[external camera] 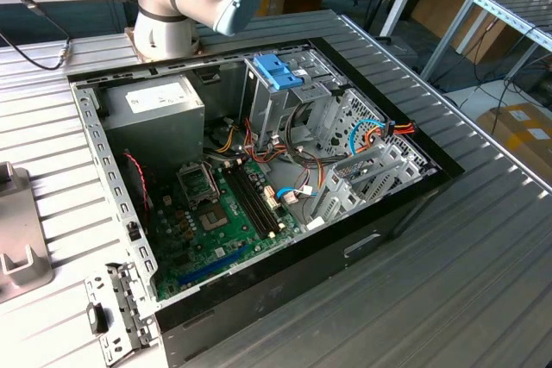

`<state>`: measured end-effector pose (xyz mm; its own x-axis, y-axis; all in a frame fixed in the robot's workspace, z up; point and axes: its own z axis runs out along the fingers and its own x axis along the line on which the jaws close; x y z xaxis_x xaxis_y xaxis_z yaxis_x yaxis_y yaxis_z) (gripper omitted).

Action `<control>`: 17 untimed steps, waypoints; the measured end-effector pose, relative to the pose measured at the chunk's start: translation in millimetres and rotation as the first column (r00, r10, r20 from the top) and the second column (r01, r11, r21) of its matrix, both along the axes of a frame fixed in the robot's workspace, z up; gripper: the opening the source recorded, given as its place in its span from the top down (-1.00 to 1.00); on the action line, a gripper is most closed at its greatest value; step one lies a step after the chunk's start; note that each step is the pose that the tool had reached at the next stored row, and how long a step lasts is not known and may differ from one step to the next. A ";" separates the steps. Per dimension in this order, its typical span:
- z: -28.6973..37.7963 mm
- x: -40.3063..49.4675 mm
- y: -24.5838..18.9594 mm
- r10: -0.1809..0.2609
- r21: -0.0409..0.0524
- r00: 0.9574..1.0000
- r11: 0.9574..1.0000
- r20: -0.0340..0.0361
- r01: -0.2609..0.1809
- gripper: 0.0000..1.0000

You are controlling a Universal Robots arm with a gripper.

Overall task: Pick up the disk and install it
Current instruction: 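Reach for the disk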

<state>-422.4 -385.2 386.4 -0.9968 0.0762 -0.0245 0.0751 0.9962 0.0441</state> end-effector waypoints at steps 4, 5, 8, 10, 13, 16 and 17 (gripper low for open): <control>-0.9 -0.3 2.1 0.000 0.000 1.000 1.000 0.000 0.000 0.80; -1.0 -0.3 2.5 0.000 0.000 1.000 1.000 0.000 0.000 0.80; -1.6 -0.4 3.4 0.000 0.000 1.000 1.000 0.000 0.000 0.80; -2.1 -0.5 3.9 0.000 0.000 1.000 1.000 0.000 0.000 0.80; -2.9 -0.9 4.8 0.000 0.000 1.000 1.000 0.000 0.000 0.80; -3.8 -1.2 6.6 0.000 0.000 1.000 1.000 0.000 0.000 0.80; -4.2 -1.4 7.3 0.000 0.000 1.000 1.000 0.000 0.000 0.80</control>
<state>-423.8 -377.9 382.2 -0.9968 0.0762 -0.0246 0.0751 0.9962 0.0442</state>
